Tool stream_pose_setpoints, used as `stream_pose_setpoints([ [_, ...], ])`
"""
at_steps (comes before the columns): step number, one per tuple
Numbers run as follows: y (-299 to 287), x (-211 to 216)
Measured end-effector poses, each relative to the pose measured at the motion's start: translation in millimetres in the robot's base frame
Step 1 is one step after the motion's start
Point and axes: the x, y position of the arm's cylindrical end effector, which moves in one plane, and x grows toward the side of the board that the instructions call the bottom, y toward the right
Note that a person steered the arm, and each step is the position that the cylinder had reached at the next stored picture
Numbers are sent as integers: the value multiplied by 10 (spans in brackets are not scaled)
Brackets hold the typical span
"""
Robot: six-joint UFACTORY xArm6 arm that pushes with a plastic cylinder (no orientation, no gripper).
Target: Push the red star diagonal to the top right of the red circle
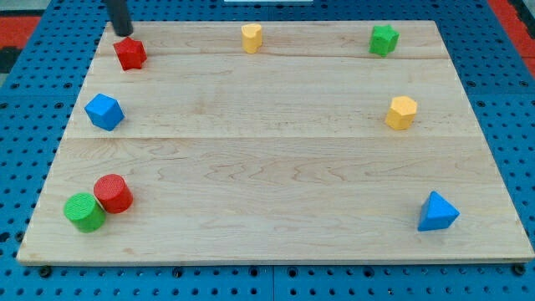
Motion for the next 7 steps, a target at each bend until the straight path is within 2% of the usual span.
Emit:
stream_pose_setpoints([
  [1, 269, 431],
  [3, 1284, 1032],
  [4, 1585, 883],
  [5, 1862, 970],
  [6, 1752, 1416],
  [7, 1537, 1382],
])
